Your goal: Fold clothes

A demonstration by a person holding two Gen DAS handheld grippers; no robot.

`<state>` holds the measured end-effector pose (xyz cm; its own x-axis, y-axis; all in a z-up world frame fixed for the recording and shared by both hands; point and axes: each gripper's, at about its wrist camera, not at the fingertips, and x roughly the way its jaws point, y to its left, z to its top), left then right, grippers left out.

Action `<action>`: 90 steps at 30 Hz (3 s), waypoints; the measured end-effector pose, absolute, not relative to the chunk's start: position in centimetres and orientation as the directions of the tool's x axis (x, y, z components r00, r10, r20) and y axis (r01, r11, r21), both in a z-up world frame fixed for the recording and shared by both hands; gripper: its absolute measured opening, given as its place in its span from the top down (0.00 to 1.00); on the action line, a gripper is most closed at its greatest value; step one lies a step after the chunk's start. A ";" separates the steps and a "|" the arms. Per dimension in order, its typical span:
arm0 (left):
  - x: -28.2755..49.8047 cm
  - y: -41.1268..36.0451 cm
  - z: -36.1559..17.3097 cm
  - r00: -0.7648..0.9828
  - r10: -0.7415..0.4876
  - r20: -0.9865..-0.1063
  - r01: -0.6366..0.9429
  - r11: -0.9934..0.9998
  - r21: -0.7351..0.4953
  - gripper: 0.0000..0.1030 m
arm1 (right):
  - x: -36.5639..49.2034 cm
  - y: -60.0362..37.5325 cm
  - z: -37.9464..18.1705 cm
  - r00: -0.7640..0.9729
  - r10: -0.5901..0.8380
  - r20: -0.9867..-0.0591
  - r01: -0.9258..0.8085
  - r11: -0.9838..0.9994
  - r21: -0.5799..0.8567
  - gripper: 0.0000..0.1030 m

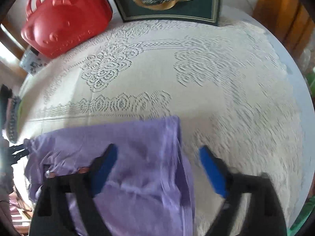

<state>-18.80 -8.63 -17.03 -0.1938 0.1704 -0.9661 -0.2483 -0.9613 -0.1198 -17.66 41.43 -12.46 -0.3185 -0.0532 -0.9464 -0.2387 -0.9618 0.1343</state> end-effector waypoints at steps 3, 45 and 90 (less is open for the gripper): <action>-18.5 -7.5 -17.1 -0.209 0.092 -0.974 -0.262 -0.964 -0.035 0.54 | -19.1 40.0 -13.9 -0.245 -0.014 -0.970 -0.187 -0.980 0.061 0.45; -20.4 -1.7 -16.9 -0.297 0.210 -0.932 -0.417 -0.906 -0.071 0.27 | -5.0 39.0 -12.6 -0.342 -0.052 -0.938 -0.279 -0.948 0.154 0.57; -14.1 -2.2 -9.6 -0.484 0.266 -0.833 -0.400 -0.915 -0.059 0.96 | -1.0 34.6 -13.0 -0.402 0.028 -0.915 -0.086 -0.996 0.007 0.93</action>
<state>-14.12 -2.22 -9.61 -0.4844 0.2660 -0.8334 -0.4002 -0.9145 -0.0593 -1.00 34.59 -12.97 -0.4024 0.0280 -0.9150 -0.0859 -0.9963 0.0073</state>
